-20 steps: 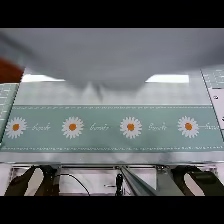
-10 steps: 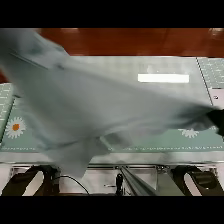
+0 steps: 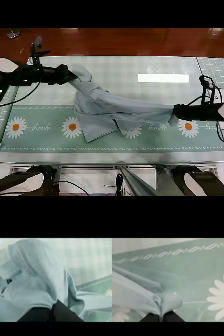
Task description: Fold the shirts.
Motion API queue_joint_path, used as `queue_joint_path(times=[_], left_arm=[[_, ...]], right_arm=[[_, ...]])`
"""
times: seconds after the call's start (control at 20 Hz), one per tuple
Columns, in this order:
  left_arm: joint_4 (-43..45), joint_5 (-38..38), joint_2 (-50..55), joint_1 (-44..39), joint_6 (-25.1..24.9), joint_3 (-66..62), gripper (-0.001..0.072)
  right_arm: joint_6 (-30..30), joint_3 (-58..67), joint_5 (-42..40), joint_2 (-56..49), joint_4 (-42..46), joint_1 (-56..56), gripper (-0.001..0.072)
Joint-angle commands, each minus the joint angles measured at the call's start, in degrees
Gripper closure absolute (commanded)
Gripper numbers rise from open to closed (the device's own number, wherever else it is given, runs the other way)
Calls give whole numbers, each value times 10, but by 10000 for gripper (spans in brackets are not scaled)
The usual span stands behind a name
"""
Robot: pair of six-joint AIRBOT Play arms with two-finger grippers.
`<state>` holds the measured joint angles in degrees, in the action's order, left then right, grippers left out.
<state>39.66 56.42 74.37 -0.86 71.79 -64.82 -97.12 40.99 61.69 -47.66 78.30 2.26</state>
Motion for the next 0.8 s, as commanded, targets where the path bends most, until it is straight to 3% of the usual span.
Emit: queue_joint_path(times=[0.0,0.05,0.1,0.15,0.2,0.3,0.4,0.5,0.65,0.75], left_arm=[[-59,-23,90,-5,-1,-29,686],[-75,-20,103,-6,-1,-35,679],[-84,-16,110,-7,-1,-37,578],[-84,-6,112,-7,-1,-38,203],[-81,17,112,-3,0,-39,-2],[-20,85,111,32,13,-63,-1],[80,179,109,90,62,-87,0],[173,247,96,152,66,-75,0],[183,226,60,210,64,26,0],[154,182,49,213,59,113,0]], right_arm=[[-17,33,-59,-129,11,33,681],[-16,45,-53,-158,3,44,672],[-13,55,-46,-182,-13,54,552],[20,66,-31,-202,-55,66,284],[81,81,-9,-216,-114,80,66],[141,119,51,-223,-162,119,82],[153,145,101,-205,-129,183,82],[154,126,110,-168,-76,260,83],[158,9,59,-108,-106,354,84],[203,-84,29,-76,-179,381,85]])
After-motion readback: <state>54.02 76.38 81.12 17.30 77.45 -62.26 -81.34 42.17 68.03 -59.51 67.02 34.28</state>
